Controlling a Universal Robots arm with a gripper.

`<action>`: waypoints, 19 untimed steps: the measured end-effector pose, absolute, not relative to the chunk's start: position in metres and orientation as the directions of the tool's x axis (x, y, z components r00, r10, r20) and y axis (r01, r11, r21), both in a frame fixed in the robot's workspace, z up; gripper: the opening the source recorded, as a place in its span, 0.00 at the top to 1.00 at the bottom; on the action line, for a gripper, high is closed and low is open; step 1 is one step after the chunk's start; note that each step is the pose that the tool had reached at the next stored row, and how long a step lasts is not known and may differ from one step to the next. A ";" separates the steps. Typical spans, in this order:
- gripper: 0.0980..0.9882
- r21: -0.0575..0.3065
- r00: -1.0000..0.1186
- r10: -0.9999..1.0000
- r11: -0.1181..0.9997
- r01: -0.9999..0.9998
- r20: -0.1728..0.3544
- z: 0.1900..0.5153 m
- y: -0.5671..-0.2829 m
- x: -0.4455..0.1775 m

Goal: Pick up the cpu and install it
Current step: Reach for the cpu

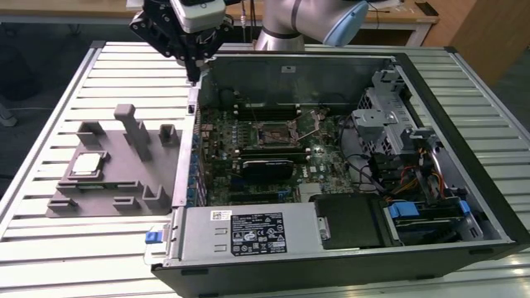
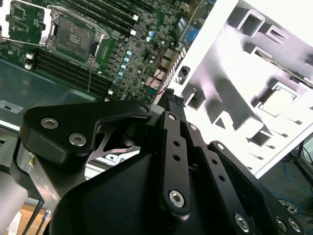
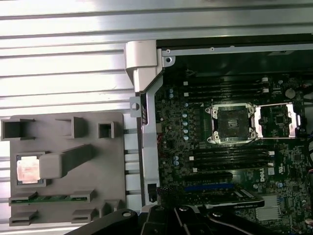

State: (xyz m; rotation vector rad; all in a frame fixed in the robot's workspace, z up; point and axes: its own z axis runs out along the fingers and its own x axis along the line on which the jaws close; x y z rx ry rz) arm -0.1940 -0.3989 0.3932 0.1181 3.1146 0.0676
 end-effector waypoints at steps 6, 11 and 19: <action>0.99 0.044 -0.997 0.076 0.996 0.075 -0.022 0.393 -0.399 -0.196; 0.99 0.044 -0.997 0.076 0.996 0.075 -0.022 0.393 -0.399 -0.198; 0.99 0.044 -0.997 0.076 0.996 0.075 -0.022 0.393 -0.399 -0.206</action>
